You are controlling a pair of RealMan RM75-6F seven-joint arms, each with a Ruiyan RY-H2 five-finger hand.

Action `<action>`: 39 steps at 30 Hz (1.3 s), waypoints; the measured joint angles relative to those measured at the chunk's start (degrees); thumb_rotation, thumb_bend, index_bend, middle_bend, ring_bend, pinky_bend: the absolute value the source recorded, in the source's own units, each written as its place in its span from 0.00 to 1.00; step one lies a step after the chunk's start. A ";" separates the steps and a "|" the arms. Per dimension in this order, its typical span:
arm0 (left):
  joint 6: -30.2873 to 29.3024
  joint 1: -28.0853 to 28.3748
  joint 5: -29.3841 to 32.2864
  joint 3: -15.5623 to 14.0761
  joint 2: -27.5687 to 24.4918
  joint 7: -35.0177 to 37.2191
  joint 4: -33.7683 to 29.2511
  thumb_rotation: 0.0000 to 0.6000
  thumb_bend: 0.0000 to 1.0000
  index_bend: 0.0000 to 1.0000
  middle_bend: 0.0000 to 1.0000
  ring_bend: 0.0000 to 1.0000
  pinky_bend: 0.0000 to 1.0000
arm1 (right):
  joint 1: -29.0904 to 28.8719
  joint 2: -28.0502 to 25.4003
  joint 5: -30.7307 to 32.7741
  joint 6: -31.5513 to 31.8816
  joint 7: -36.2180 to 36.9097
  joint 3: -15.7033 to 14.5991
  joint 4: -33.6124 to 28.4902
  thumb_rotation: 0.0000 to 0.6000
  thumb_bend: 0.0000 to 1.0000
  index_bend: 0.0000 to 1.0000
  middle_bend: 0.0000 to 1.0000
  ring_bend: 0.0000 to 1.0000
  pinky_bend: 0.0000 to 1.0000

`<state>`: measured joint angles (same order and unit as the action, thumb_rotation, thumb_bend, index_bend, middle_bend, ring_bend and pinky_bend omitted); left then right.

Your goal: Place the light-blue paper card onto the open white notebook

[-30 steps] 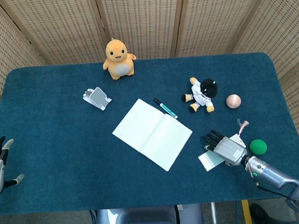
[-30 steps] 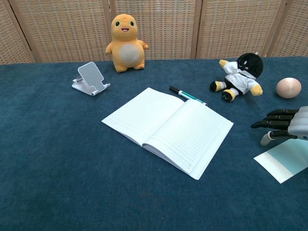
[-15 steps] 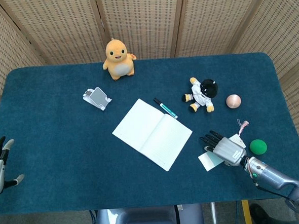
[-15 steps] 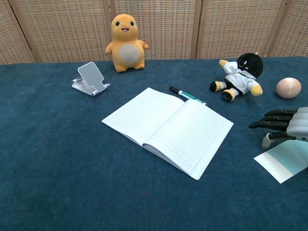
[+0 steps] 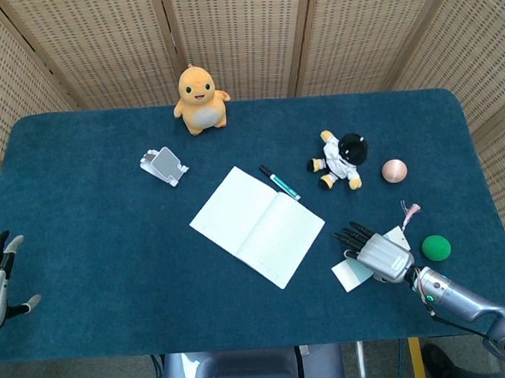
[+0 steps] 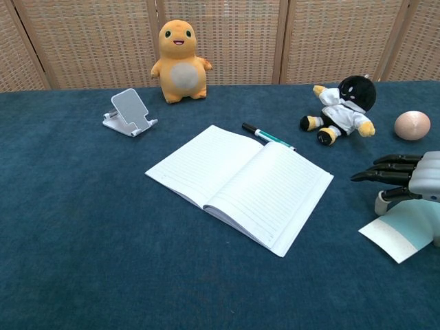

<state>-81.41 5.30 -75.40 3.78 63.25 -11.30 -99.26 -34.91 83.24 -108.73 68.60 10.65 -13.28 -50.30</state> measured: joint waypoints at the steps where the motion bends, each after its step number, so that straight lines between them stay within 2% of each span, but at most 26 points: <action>1: -0.02 0.00 -0.03 0.00 0.00 0.02 0.01 1.00 0.00 0.00 0.00 0.00 0.00 | 0.01 -0.06 0.00 0.22 -0.05 0.05 -0.04 1.00 0.34 0.61 0.00 0.00 0.00; 11: -0.05 -0.04 -0.16 0.00 -0.29 0.62 -0.03 1.00 0.00 0.00 0.00 0.00 0.00 | -0.14 -2.91 0.22 4.20 -1.18 1.62 -3.51 1.00 0.34 0.61 0.00 0.00 0.00; 23: 0.19 -0.08 0.04 0.25 -1.29 2.49 -0.10 1.00 0.00 0.00 0.00 0.00 0.00 | -3.73 -8.67 1.67 3.76 -6.22 6.09 -13.55 1.00 0.35 0.61 0.00 0.00 0.00; 32: 1.24 0.22 1.17 0.88 -2.29 4.39 0.02 1.00 0.00 0.00 0.00 0.00 0.00 | -10.52 -14.21 4.83 -2.75 -14.68 13.37 -25.06 1.00 0.36 0.61 0.00 0.00 0.01; 39: 3.09 1.11 3.20 1.44 -2.28 4.14 0.50 1.00 0.00 0.00 0.00 0.00 0.00 | -18.06 -14.87 11.51 -14.61 -22.24 20.17 -29.49 1.00 0.36 0.61 0.00 0.00 0.03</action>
<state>-78.32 6.40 -72.20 5.23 60.97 -7.15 -98.75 -52.98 68.37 -97.22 53.98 -11.59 6.89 -79.79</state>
